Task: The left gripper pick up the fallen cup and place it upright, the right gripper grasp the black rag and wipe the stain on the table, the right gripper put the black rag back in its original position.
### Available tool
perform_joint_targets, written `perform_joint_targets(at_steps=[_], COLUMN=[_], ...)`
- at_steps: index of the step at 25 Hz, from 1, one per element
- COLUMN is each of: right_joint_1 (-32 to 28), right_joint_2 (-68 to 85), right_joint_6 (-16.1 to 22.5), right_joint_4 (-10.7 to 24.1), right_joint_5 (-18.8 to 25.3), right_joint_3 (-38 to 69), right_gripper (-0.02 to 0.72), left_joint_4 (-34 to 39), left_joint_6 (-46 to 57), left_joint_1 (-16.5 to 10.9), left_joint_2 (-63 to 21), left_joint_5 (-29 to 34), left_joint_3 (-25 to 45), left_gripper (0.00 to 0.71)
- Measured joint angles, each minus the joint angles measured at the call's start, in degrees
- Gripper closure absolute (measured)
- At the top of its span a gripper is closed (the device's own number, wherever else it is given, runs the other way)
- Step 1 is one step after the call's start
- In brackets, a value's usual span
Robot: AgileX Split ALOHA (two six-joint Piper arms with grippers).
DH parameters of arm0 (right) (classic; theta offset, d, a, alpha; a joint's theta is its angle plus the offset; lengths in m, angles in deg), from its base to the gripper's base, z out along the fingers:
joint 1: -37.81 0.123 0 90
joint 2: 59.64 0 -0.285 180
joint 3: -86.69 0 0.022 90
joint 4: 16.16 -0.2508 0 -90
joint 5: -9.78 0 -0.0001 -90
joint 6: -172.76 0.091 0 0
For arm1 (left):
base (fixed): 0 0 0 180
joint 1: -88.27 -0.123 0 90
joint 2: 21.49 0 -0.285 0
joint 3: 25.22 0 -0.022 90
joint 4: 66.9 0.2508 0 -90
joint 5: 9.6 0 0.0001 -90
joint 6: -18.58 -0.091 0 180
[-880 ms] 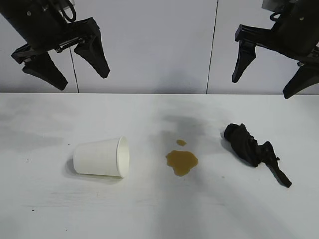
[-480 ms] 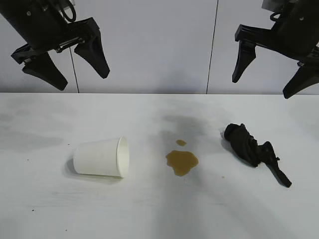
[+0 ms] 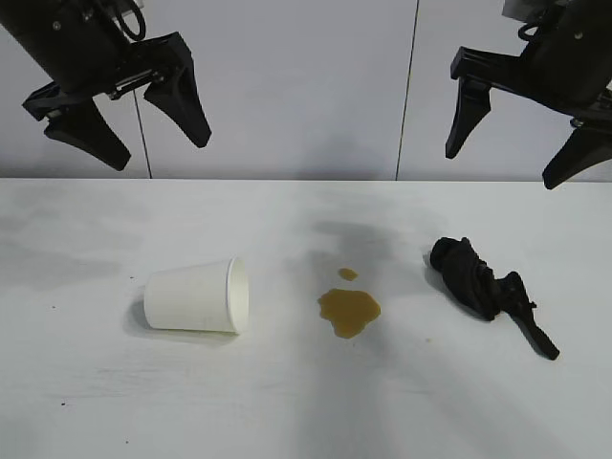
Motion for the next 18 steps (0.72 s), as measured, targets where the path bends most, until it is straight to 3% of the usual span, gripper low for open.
perform_joint_targets(at_steps=[3,6,9,11,18], right_joint_1=[0.0,0.0,0.0,0.0,0.0], right_joint_2=[0.0,0.0,0.0,0.0,0.0], right_joint_6=[0.0,0.0,0.0,0.0,0.0], right_joint_4=[0.0,0.0,0.0,0.0,0.0], right_joint_5=[0.0,0.0,0.0,0.0,0.1], right_joint_3=[0.0,0.0,0.0,0.0,0.0], right_gripper=[0.042,0.042,0.042,0.042,0.042], left_joint_4=[0.0,1.4,4.3,6.8,18.6], left_joint_6=[-0.7,-13.4,-31.9,-38.2,-40.6], left_joint_1=[0.0,1.0,4.7,7.9,16.8], left_joint_2=[0.0,0.0,0.0,0.0,0.7], left_joint_5=[-0.8,0.9,5.8,7.2,3.3], left_joint_3=[0.0,0.0,0.0,0.0,0.0], left_gripper=[0.016,0.016,0.016,0.016,0.016])
